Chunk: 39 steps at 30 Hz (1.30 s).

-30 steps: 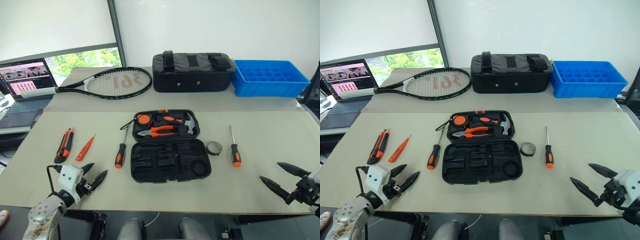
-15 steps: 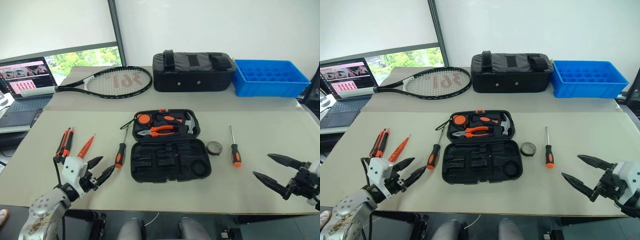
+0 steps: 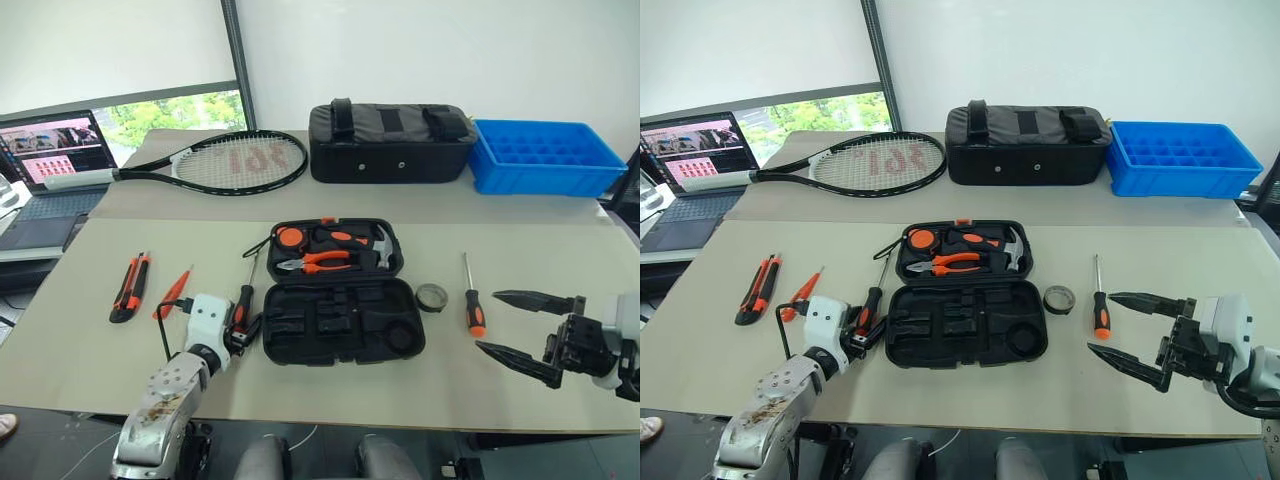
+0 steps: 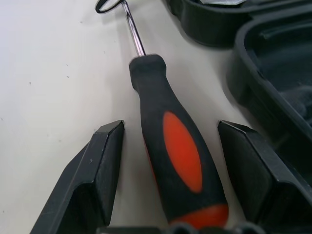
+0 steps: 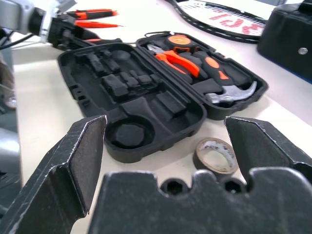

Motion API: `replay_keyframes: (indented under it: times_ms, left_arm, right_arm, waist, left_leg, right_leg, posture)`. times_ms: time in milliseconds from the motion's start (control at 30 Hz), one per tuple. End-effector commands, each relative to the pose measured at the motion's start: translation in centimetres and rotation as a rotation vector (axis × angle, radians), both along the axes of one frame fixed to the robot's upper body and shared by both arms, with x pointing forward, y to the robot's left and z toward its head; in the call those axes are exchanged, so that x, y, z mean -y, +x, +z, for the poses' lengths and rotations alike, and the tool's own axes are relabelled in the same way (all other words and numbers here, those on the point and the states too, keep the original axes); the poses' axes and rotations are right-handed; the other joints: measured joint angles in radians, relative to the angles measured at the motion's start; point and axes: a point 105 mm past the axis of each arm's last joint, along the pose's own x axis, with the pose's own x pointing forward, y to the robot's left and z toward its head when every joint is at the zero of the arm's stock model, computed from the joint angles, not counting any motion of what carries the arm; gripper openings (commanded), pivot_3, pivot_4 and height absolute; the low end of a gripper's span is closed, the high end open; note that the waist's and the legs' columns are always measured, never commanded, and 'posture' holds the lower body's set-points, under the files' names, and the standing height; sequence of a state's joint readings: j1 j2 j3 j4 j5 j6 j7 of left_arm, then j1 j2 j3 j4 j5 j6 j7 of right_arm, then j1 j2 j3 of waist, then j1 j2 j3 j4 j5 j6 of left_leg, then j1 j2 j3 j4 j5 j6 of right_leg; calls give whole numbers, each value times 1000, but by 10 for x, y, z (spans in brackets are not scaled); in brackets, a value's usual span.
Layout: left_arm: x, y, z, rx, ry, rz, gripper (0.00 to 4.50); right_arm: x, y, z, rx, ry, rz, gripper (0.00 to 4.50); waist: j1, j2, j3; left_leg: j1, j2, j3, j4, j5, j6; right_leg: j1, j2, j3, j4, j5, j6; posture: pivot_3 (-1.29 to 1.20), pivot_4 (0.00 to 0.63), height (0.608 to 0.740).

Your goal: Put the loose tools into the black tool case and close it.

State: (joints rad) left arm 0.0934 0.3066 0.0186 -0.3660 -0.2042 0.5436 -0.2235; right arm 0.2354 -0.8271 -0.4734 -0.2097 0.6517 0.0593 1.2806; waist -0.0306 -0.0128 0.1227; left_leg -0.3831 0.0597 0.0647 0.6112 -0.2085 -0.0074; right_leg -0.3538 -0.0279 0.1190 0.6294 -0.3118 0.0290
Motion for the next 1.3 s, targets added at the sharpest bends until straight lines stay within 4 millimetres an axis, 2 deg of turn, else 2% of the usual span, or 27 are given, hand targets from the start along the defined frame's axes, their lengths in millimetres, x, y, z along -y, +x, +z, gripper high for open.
replay_keyframes:
  times_ms: [33,133,233,367,533,700,800,867,933,1033,1133,1300]
  left_arm:
    - [-11,3,-5,-24,39,49,3294]
    - [-11,2,-8,-37,43,37,3294]
    - [-11,1,-9,-41,36,33,2512]
    - [-14,-2,-11,-58,24,37,1038]
    - [-25,-3,-6,-55,37,64,989]
    - [-45,-4,9,-5,13,129,989]
    - [-56,-6,27,71,-27,127,989]
    - [-58,-10,46,139,-82,69,989]
    - [-51,-15,70,228,-124,-54,989]
    - [-32,-17,91,288,-96,-280,989]
    - [-1,-12,94,281,36,-554,989]
    - [32,7,85,259,289,-857,989]
  right_arm:
    - [6,-1,14,55,7,16,4483]
    - [12,-1,20,65,39,21,4483]
    - [22,0,21,54,35,18,4500]
    - [35,-1,20,25,8,36,4500]
    - [40,0,19,-4,8,81,4500]
    - [43,0,14,-31,-6,115,4500]
    - [43,0,15,-35,-5,123,4500]
    - [44,0,16,-40,-13,125,4500]
    - [47,0,18,-47,-21,124,4500]
    - [50,0,18,-55,-32,120,4500]
    - [51,1,19,-56,-44,122,4500]
    - [51,1,21,-52,-47,130,4500]
  waist:
    - [0,0,0]
    - [0,0,0]
    - [0,0,0]
    - [-2,0,0]
    - [-11,1,-1]
    - [-16,1,-1]
    - [-14,1,-1]
    - [-11,1,0]
    - [-7,0,0]
    - [5,0,0]
    - [18,1,0]
    - [18,2,-1]
  left_leg:
    - [0,0,0,0,0,0]
    - [0,0,0,0,0,0]
    - [1,0,0,0,0,0]
    - [1,0,0,0,0,0]
    - [1,0,0,0,0,0]
    - [1,0,0,0,0,0]
    - [2,1,0,0,0,0]
    - [1,0,0,0,0,0]
    - [0,0,0,1,0,0]
    - [0,-1,1,1,0,0]
    - [1,-1,1,1,0,0]
    - [0,-2,1,1,0,0]
  right_leg:
    - [0,0,0,0,0,0]
    - [0,0,0,0,0,0]
    - [0,0,0,0,0,0]
    - [1,0,0,0,0,0]
    - [1,0,1,1,0,0]
    - [2,2,1,1,0,0]
    - [0,2,1,1,0,0]
    - [0,1,1,1,0,-1]
    - [0,0,0,1,0,0]
    - [0,-1,-1,0,0,-1]
    - [0,-1,-1,0,0,-1]
    - [0,-1,-1,-1,0,-1]
  posture:
    - [0,150,708]
    - [0,150,708]
    - [0,150,708]
    - [0,150,708]
    - [0,150,708]
    - [0,150,708]
    - [0,150,708]
    - [0,150,708]
    - [0,150,708]
    - [0,150,708]
    - [0,150,708]
    - [0,150,708]
